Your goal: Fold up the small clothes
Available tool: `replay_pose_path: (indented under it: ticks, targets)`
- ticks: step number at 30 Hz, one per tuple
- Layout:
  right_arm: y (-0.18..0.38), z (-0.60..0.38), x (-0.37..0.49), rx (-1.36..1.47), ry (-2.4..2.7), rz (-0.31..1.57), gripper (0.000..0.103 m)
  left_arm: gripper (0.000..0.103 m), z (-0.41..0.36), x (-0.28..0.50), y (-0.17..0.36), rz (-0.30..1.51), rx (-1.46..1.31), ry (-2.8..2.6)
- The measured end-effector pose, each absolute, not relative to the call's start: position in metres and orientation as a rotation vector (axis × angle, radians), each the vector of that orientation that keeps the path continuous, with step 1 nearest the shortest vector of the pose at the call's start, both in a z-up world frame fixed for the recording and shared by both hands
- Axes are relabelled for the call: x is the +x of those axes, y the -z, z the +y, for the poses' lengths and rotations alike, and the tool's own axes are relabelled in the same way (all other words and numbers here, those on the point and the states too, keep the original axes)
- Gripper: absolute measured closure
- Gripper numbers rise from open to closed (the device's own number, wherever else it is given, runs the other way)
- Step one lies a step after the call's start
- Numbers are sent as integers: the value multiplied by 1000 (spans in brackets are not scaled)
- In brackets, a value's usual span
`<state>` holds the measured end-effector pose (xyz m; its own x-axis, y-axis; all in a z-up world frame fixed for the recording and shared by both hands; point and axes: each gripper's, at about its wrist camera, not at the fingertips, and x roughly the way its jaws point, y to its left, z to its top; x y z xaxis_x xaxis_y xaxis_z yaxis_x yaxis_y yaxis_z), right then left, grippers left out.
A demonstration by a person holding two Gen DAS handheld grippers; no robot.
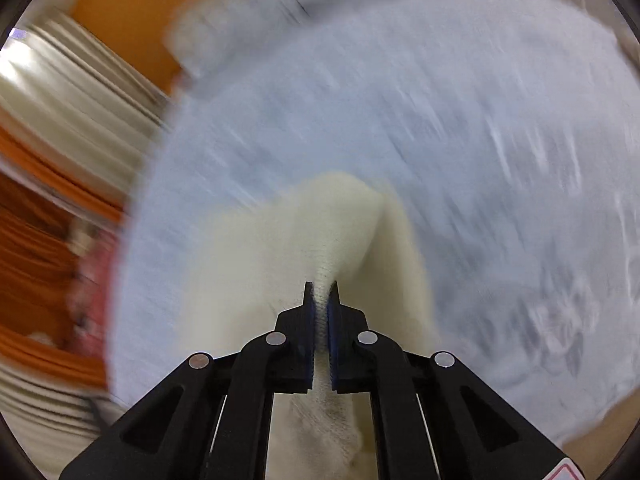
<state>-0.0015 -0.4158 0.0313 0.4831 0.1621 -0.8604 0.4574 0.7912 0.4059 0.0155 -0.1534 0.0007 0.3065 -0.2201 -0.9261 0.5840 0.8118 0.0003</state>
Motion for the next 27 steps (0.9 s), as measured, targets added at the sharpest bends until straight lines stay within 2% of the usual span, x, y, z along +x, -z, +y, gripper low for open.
replay_pose_path:
  ticks: [1, 2, 6, 8, 10, 12, 13, 14, 16, 21, 25, 27]
  targets:
    - [-8, -416, -1, 677, 208, 1135, 97, 64, -153, 16, 1, 1154, 360, 550]
    - [-1, -417, -9, 717, 203, 1116, 93, 64, -152, 16, 1, 1161, 355, 548]
    - [-30, -422, -35, 855, 169, 1014, 80, 63, -140, 18, -3, 1177, 298, 555]
    - [-46, -415, -54, 834, 154, 976, 45, 61, -132, 18, -6, 1182, 255, 559]
    - [-50, -408, -75, 822, 160, 978, 39, 61, -124, 18, -7, 1181, 221, 567]
    - [-39, -399, -88, 815, 168, 1033, 39, 61, -123, 17, -5, 1180, 214, 565]
    - [-31, -391, -90, 800, 177, 1064, 55, 64, -123, 16, -4, 1177, 215, 555]
    - [-24, -383, -89, 777, 166, 1077, 89, 66, -124, 16, -4, 1179, 212, 554]
    - [-31, -368, -87, 728, 129, 1060, 90, 75, -125, 15, -7, 1177, 202, 552]
    - [-77, -363, -92, 682, 117, 920, 92, 73, -117, 19, -11, 1180, 211, 513]
    - [-13, -360, -69, 588, 195, 1199, 91, 67, -122, 19, 2, 1201, 246, 488]
    - [-14, -362, -70, 612, 222, 1212, 88, 60, -119, 15, 1, 1207, 247, 485]
